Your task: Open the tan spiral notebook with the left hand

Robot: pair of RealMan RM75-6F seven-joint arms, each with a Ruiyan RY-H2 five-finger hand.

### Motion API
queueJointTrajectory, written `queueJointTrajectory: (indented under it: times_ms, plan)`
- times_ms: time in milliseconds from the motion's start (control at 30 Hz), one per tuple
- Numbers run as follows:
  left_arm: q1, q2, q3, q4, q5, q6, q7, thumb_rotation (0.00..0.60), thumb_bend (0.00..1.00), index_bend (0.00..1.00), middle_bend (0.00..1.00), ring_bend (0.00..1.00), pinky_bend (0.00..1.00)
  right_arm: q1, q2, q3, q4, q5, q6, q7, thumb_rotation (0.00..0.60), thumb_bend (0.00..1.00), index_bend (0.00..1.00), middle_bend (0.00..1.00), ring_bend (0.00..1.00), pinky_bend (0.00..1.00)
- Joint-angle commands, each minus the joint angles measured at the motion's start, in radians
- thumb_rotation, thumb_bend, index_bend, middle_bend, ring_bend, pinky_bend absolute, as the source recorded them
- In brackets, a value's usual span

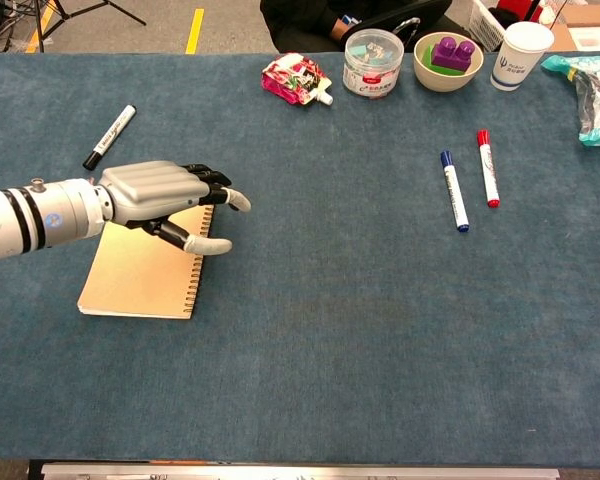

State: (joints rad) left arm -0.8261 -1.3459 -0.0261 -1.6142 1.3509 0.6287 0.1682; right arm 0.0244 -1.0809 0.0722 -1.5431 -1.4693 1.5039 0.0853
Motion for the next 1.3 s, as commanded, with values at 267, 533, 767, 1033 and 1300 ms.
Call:
queueJointTrajectory:
  times_ms: [267, 533, 767, 1033, 1300]
  plan:
    - [-0.029, -0.043, 0.013, 0.063, -0.084, -0.025, 0.075, 0.000, 0.20, 0.11, 0.16, 0.00, 0.00, -0.005, 0.002, 0.000, 0.002, 0.003, 0.004, 0.004, 0.600, 0.22, 0.24, 0.25, 0.15, 0.27]
    - [-0.034, -0.046, 0.031, 0.082, -0.150, -0.024, 0.118, 0.000, 0.19, 0.11, 0.16, 0.00, 0.00, -0.008, 0.001, -0.001, 0.002, 0.000, 0.008, 0.005, 0.600, 0.22, 0.24, 0.25, 0.15, 0.27]
    - [-0.034, -0.024, 0.056, 0.073, -0.192, -0.001, 0.176, 0.000, 0.20, 0.11, 0.16, 0.00, 0.00, -0.010, 0.001, -0.001, 0.003, -0.002, 0.011, 0.008, 0.600, 0.22, 0.24, 0.25, 0.15, 0.27]
    - [-0.023, 0.021, 0.085, 0.034, -0.238, 0.032, 0.225, 0.000, 0.20, 0.11, 0.16, 0.00, 0.00, -0.013, 0.002, -0.003, -0.002, -0.013, 0.020, 0.009, 0.600, 0.22, 0.24, 0.25, 0.15, 0.27]
    - [0.048, 0.115, 0.106, -0.059, -0.068, 0.148, 0.124, 0.451, 0.19, 0.11, 0.16, 0.00, 0.00, -0.010, 0.002, -0.003, -0.008, -0.021, 0.019, 0.006, 0.600, 0.22, 0.24, 0.25, 0.15, 0.27]
